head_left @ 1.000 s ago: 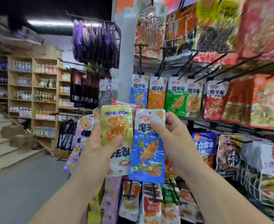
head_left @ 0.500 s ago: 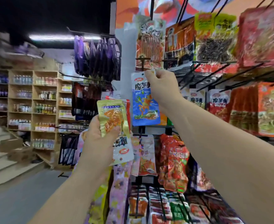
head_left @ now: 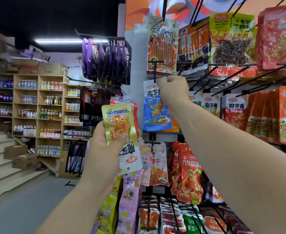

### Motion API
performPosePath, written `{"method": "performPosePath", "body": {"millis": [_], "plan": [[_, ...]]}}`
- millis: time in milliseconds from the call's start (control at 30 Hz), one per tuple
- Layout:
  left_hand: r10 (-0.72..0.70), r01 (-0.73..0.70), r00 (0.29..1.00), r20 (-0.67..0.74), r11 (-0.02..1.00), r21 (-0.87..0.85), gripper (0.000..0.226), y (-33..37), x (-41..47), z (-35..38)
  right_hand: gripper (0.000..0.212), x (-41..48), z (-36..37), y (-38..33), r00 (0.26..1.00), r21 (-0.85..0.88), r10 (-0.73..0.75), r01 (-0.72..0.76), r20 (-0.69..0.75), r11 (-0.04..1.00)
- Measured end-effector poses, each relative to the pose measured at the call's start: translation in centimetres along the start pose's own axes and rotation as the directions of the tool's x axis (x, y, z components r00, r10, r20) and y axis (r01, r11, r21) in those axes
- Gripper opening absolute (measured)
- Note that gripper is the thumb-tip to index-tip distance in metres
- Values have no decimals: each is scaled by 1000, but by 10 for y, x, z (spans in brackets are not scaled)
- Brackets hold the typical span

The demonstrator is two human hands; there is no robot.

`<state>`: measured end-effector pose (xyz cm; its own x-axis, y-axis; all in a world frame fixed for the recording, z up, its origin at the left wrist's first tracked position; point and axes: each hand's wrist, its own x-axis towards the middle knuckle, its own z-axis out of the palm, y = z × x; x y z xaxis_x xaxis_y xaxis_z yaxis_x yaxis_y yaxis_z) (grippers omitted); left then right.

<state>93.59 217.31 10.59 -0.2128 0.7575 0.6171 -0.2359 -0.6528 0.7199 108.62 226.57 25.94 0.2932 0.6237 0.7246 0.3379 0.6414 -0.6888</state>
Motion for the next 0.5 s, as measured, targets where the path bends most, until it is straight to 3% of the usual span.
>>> {"method": "performPosePath", "body": {"millis": [167, 367, 467, 500], "plan": [[-18, 19, 1000, 12, 999, -37, 29, -5, 0, 2, 54, 9, -1, 16, 1000, -253, -5, 10, 21, 967], [-35, 35, 999, 0, 998, -60, 28, -11, 1, -4, 26, -3, -2, 30, 990, -415, -93, 131, 109, 900], [-42, 41, 999, -8, 998, -56, 27, -15, 1, -9, 78, -24, -15, 35, 947, -454, -187, 291, 261, 842], [-44, 43, 999, -16, 998, -48, 27, -17, 1, -10, 86, -31, -19, 37, 920, -493, -232, 369, 317, 788]]}}
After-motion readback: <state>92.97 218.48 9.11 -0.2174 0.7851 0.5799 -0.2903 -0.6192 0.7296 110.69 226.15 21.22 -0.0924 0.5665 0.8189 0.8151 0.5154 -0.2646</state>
